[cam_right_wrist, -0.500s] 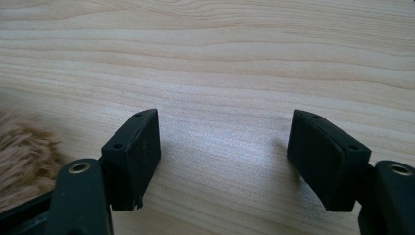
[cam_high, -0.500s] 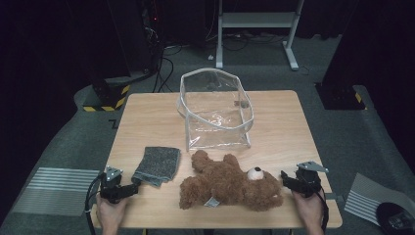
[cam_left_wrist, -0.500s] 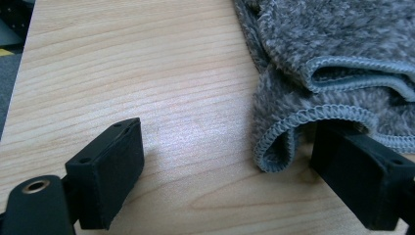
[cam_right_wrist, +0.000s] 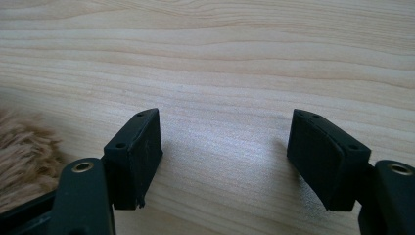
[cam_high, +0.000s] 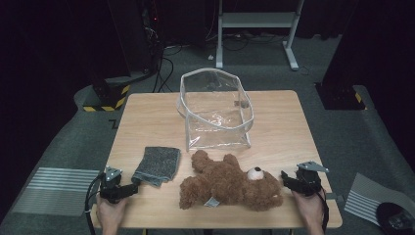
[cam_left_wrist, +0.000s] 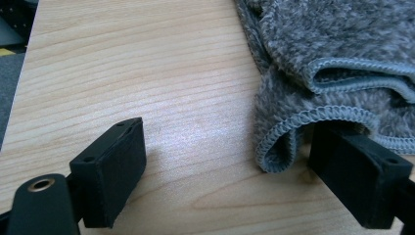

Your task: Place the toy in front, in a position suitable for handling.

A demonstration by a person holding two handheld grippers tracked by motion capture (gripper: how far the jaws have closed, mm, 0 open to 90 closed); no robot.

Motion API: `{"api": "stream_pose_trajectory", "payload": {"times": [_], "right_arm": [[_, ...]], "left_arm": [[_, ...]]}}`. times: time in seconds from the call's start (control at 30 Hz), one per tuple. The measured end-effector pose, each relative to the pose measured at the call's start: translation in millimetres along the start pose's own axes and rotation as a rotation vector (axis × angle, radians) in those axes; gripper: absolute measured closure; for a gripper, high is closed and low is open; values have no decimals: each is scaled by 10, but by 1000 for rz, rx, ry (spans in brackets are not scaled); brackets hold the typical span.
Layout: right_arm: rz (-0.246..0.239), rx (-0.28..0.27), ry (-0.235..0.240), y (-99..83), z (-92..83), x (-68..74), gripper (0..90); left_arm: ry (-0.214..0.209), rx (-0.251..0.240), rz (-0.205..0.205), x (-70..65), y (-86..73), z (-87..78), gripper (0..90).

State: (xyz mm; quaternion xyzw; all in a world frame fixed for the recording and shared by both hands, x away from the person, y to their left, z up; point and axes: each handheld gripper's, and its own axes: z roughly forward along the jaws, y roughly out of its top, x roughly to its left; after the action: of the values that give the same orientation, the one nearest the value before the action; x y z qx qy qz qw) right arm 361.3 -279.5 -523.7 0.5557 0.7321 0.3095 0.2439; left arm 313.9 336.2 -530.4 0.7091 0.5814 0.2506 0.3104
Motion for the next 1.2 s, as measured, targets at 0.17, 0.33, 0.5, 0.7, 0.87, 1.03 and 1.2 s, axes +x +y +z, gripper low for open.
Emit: {"api": "stream_pose_trajectory", "payload": {"times": [0.17, 0.33, 0.5, 0.7, 0.87, 1.03, 1.2], "right_arm": [[21, -1, 30, -10, -26, -40, 270], [41, -21, 56, -29, -111, -77, 269], [53, -59, 95, -3, -285, -86, 268], [45, -95, 140, 5, -443, -51, 251], [38, -111, 191, 0, -552, -9, 236], [32, -127, 236, -2, -674, 24, 227], [21, -153, 302, 2, -834, 82, 208]], "left_arm": [[0, 0, -2, -1, 0, 0, 143], [0, 0, -1, 0, 0, -1, 144], [-1, -1, -3, 2, -1, -2, 146], [-2, -2, -4, 7, -1, -4, 147], [-2, -2, -4, 7, -1, -4, 148], [-3, -2, -7, 6, -2, -4, 148], [-1, -2, -4, 7, -1, -4, 149]]}}
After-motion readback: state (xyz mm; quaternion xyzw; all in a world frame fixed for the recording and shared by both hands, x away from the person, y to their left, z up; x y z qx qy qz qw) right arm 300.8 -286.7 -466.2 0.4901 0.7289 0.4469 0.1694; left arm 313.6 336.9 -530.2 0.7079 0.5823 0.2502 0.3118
